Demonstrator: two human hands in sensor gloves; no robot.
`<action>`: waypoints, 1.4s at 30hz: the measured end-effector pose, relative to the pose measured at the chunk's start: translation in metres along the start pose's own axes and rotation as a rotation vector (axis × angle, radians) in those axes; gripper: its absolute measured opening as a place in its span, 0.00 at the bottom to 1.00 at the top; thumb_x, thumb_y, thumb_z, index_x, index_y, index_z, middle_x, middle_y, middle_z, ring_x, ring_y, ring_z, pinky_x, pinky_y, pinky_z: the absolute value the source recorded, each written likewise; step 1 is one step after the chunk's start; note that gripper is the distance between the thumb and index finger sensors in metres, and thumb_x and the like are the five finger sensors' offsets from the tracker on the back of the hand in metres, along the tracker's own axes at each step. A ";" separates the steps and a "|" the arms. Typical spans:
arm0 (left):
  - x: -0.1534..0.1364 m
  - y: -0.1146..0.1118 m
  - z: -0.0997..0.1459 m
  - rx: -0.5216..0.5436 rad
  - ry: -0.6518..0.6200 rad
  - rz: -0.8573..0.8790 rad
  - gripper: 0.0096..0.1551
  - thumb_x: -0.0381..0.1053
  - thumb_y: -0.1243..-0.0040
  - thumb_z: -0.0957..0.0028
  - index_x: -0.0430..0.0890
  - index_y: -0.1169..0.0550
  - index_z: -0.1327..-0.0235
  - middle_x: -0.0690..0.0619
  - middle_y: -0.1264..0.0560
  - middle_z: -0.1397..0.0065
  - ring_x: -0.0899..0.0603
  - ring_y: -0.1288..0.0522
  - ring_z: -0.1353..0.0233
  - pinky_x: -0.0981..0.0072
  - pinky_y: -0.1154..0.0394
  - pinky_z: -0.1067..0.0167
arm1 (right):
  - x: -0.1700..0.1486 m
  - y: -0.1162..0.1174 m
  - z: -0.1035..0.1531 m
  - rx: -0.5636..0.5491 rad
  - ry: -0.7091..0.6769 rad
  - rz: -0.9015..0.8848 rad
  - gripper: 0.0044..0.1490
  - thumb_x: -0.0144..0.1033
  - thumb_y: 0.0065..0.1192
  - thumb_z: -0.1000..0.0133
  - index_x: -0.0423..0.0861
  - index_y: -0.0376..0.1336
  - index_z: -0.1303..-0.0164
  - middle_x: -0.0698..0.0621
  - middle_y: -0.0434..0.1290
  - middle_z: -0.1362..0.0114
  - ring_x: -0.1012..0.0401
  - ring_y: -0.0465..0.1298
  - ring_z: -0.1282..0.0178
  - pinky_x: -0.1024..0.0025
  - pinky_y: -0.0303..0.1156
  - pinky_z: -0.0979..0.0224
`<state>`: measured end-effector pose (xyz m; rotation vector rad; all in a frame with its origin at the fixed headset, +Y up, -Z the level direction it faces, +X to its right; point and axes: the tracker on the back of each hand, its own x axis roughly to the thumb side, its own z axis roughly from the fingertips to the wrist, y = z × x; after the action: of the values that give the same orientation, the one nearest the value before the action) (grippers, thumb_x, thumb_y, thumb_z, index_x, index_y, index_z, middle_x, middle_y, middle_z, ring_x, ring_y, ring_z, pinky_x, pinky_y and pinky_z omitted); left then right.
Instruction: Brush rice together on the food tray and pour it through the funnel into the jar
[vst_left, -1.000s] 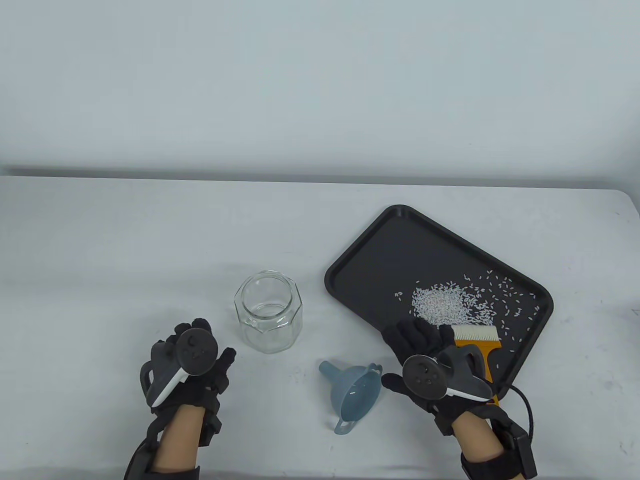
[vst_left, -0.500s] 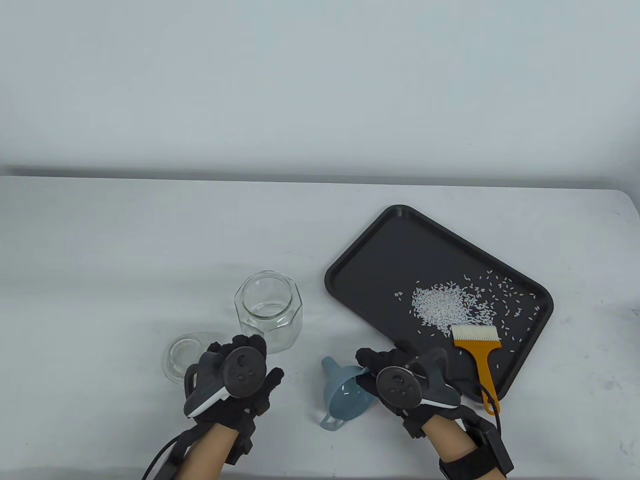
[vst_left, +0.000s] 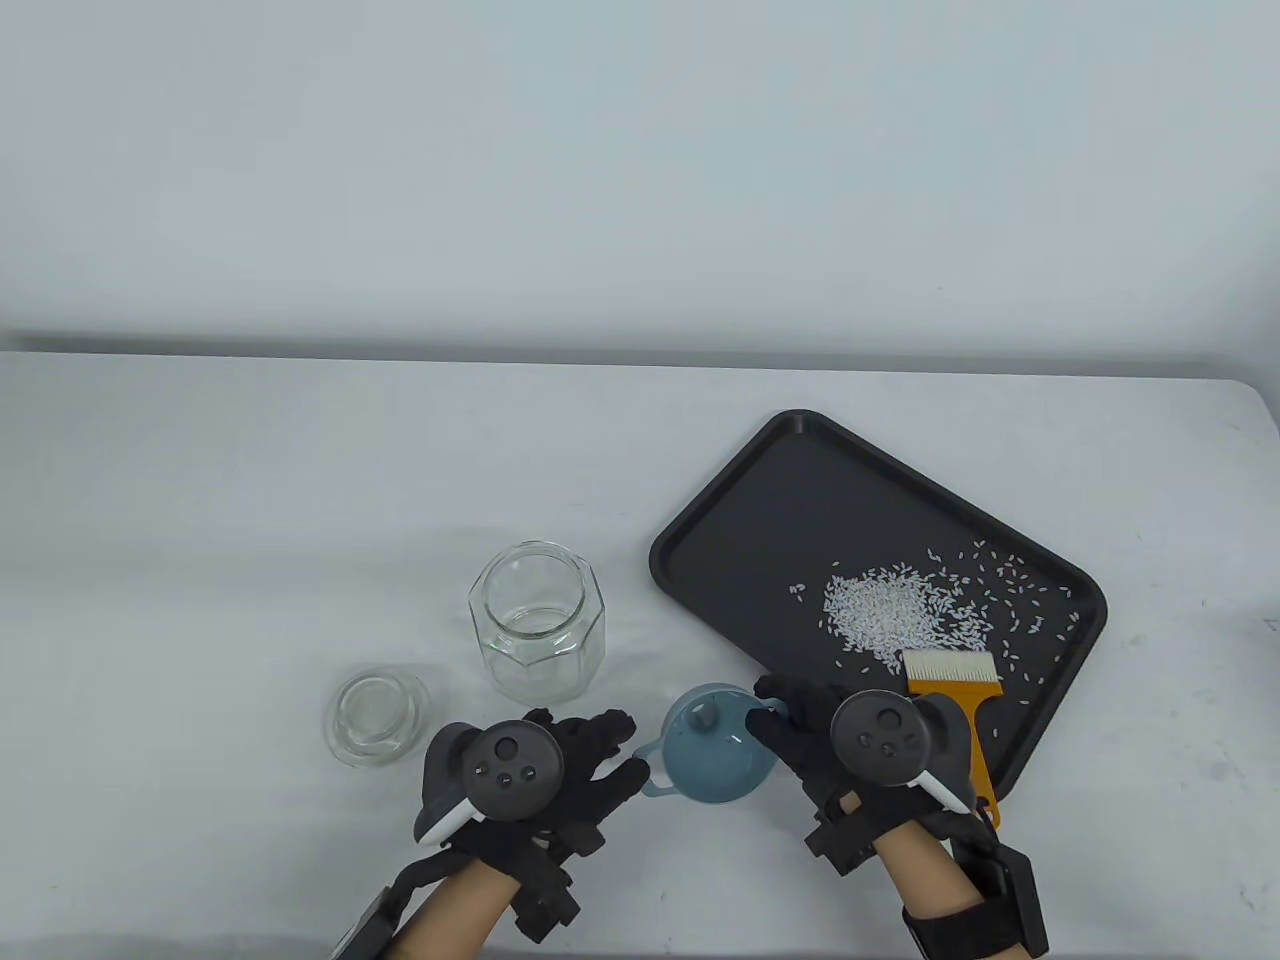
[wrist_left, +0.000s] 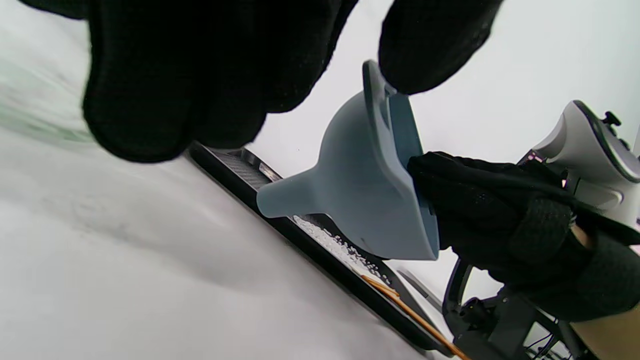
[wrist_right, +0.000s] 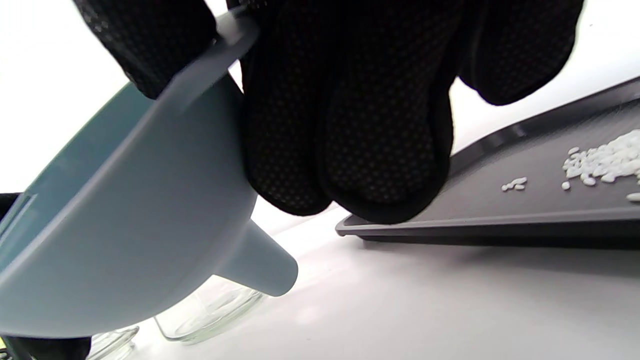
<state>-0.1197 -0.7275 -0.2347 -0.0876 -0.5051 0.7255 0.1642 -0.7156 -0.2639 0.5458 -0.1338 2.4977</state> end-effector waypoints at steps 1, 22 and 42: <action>-0.001 -0.001 -0.001 -0.001 0.002 0.029 0.38 0.56 0.45 0.44 0.27 0.26 0.35 0.31 0.18 0.46 0.27 0.16 0.52 0.18 0.41 0.38 | 0.001 0.001 0.000 0.004 -0.003 -0.007 0.33 0.50 0.57 0.46 0.36 0.70 0.46 0.51 0.84 0.56 0.54 0.87 0.60 0.42 0.69 0.40; -0.015 0.072 0.017 0.537 -0.095 0.437 0.25 0.47 0.46 0.44 0.29 0.22 0.46 0.40 0.15 0.54 0.36 0.13 0.59 0.26 0.33 0.38 | -0.040 -0.040 0.013 -0.255 0.144 -0.048 0.42 0.57 0.51 0.45 0.32 0.68 0.41 0.47 0.84 0.51 0.48 0.86 0.56 0.39 0.68 0.41; -0.072 0.077 0.017 0.633 0.210 0.576 0.27 0.48 0.46 0.43 0.25 0.21 0.50 0.38 0.14 0.58 0.36 0.12 0.64 0.29 0.29 0.43 | -0.062 -0.061 0.022 -0.313 0.258 -0.069 0.41 0.55 0.52 0.45 0.32 0.69 0.42 0.46 0.84 0.51 0.46 0.86 0.56 0.39 0.68 0.42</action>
<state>-0.2210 -0.7183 -0.2684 0.2934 -0.0215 1.3948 0.2522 -0.7014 -0.2709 0.0972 -0.3897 2.3911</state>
